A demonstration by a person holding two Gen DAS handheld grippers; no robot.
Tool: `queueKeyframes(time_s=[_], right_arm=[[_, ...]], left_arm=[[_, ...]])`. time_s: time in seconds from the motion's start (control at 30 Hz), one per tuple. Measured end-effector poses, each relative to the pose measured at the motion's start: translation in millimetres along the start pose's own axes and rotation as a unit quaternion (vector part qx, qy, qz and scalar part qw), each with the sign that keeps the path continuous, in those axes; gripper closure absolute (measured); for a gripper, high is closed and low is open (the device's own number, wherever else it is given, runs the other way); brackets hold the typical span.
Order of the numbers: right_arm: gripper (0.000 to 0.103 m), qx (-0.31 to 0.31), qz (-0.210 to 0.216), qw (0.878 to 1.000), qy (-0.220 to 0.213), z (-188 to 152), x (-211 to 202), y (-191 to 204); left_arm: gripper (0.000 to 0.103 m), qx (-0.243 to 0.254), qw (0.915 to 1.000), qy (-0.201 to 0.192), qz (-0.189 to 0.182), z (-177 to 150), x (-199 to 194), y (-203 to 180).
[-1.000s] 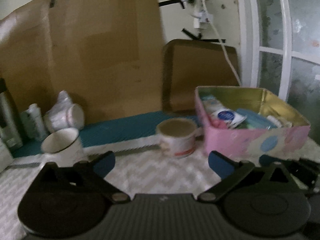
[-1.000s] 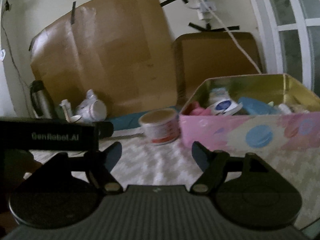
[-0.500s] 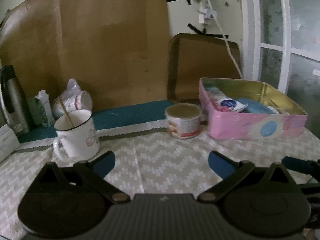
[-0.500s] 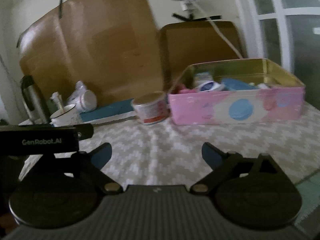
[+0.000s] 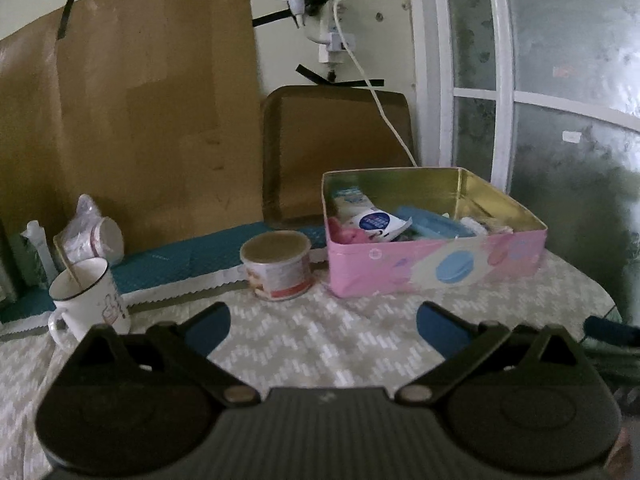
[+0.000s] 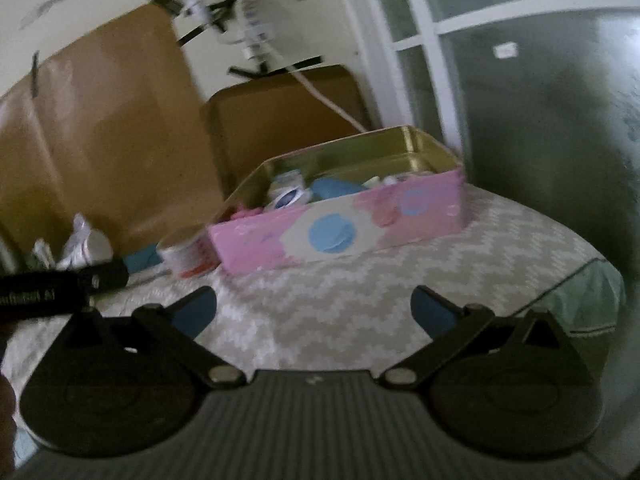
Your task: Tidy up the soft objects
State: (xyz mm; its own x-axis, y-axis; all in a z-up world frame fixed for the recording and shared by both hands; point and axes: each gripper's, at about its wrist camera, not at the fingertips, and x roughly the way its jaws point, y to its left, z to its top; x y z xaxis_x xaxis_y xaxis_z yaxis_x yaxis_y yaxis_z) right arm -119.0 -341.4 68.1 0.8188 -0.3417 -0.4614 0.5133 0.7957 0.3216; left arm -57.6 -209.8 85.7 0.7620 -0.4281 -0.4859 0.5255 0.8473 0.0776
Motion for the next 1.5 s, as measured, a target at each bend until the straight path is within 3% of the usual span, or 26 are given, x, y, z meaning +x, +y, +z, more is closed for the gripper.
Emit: queueKeyframes(time_s=[0.23,0.57,0.8,1.13,1.5], right_arm=[[0.0,0.029,0.007,0.999,-0.015,13,-1,-27],[0.0,0.052,0.033,0.998,0.007,9,12,-43],[0.0,0.045,0.043,0.998,0.005,10,10,-43],[0.0,0.011,0.036,0.999,-0.03,13,-6,-36],[0.0,0.001,0.041,0.998,-0.038,13,-7,-33]], left_arm=[[0.0,0.035,0.9989,0.022,0.024,-1,14,-27],[0.0,0.056,0.9969,0.042,0.036,-3,26,-46],[0.0,0.071,0.9957,0.043,0.041,-5,28,-58],[0.0,0.077,0.9959,0.03,0.037,-2,21,-61],[0.0,0.099,0.9929,0.008,0.066,-6,16,-65]])
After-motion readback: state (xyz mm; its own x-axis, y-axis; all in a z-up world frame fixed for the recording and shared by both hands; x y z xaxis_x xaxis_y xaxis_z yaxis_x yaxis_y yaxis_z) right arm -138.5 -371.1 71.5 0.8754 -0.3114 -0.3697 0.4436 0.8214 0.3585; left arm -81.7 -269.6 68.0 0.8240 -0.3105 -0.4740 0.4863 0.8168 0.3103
